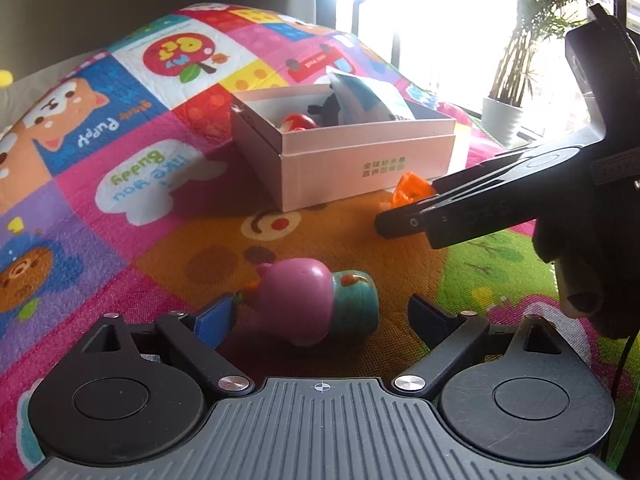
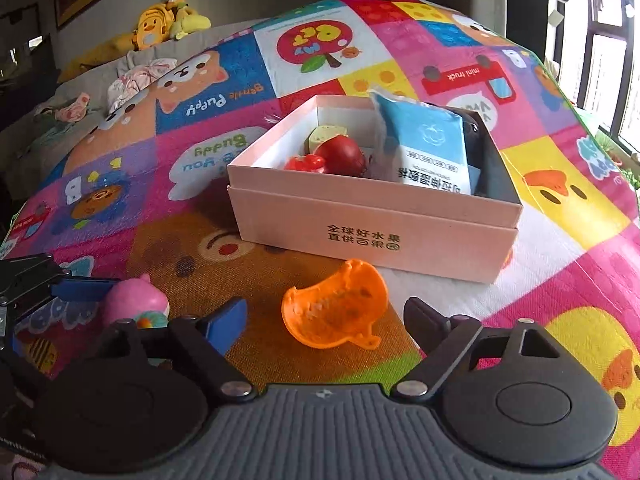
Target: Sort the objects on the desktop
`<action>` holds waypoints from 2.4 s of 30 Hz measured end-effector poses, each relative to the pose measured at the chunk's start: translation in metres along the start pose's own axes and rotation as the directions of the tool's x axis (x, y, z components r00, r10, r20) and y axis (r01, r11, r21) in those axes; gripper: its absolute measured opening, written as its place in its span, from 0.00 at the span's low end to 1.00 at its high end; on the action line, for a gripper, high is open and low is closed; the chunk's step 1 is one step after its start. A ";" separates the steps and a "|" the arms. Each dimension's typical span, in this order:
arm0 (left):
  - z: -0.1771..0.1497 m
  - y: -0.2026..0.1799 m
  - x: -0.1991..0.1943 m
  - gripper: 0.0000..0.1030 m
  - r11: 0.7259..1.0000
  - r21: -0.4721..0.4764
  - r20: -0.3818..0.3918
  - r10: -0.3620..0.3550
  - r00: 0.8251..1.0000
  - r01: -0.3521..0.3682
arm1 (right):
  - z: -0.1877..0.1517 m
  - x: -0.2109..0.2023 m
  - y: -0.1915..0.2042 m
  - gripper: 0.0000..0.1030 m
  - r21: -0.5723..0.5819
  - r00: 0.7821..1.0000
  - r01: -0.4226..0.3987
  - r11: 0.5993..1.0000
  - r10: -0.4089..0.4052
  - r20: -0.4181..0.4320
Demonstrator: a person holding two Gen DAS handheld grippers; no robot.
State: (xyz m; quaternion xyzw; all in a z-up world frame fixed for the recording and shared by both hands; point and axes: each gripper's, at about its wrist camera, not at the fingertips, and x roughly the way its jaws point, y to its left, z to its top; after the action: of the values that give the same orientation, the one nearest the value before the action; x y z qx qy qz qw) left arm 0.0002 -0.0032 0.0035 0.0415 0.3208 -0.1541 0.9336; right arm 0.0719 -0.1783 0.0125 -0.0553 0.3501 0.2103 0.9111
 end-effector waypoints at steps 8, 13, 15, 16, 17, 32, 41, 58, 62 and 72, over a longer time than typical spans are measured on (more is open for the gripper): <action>0.003 0.002 0.001 0.94 0.998 -0.034 -0.006 0.056 0.998 -0.056 | -0.004 -0.016 0.002 0.53 -0.026 1.000 0.023 0.999 -0.022 0.022; 0.004 -0.006 0.005 0.78 0.996 0.011 -0.014 0.092 0.996 -0.092 | -0.013 -0.048 -0.002 0.53 -0.037 0.999 0.008 0.999 -0.007 0.044; 0.004 -0.010 0.006 0.76 0.994 0.037 -0.017 0.108 0.994 -0.108 | -0.016 -0.058 -0.005 0.53 -0.038 0.999 0.009 0.999 -0.007 0.050; 0.005 -0.013 0.005 0.76 0.992 0.053 -0.016 0.116 0.993 -0.115 | -0.018 -0.064 -0.006 0.53 -0.038 0.998 0.009 0.999 -0.007 0.057; 0.006 -0.015 0.004 0.75 0.991 0.064 -0.015 0.119 0.993 -0.117 | -0.018 -0.070 -0.007 0.53 -0.038 0.998 0.011 0.999 -0.009 0.068; 0.129 -0.023 -0.033 0.74 0.969 0.147 0.301 0.146 0.942 -0.197 | 0.004 -0.149 -0.040 0.53 0.029 0.929 0.077 0.997 -0.083 0.360; 0.211 -0.006 0.045 0.88 0.988 0.037 0.289 0.133 0.948 -0.149 | 0.015 -0.133 -0.044 0.53 0.021 0.939 0.092 0.996 -0.094 0.332; 0.062 0.045 0.006 0.95 0.985 -0.122 0.064 0.132 0.989 -0.124 | 0.114 -0.049 -0.046 0.53 0.042 0.986 0.005 0.999 -0.012 0.164; 0.057 0.049 -0.009 0.97 0.984 -0.154 0.096 0.102 0.990 -0.087 | 0.153 -0.002 -0.041 0.53 0.094 0.998 -0.035 0.995 0.030 0.063; 0.034 0.047 -0.012 0.98 0.985 -0.161 0.066 0.073 0.995 -0.062 | 0.169 0.077 0.008 0.59 -0.098 1.000 0.001 0.995 -0.002 -0.018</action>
State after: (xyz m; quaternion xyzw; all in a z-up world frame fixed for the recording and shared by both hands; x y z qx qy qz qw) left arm 0.0259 0.0381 0.0364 -0.0279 0.2969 -0.0976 0.9495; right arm 0.2232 -0.1029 0.0885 -0.1018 0.3475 0.2260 0.9043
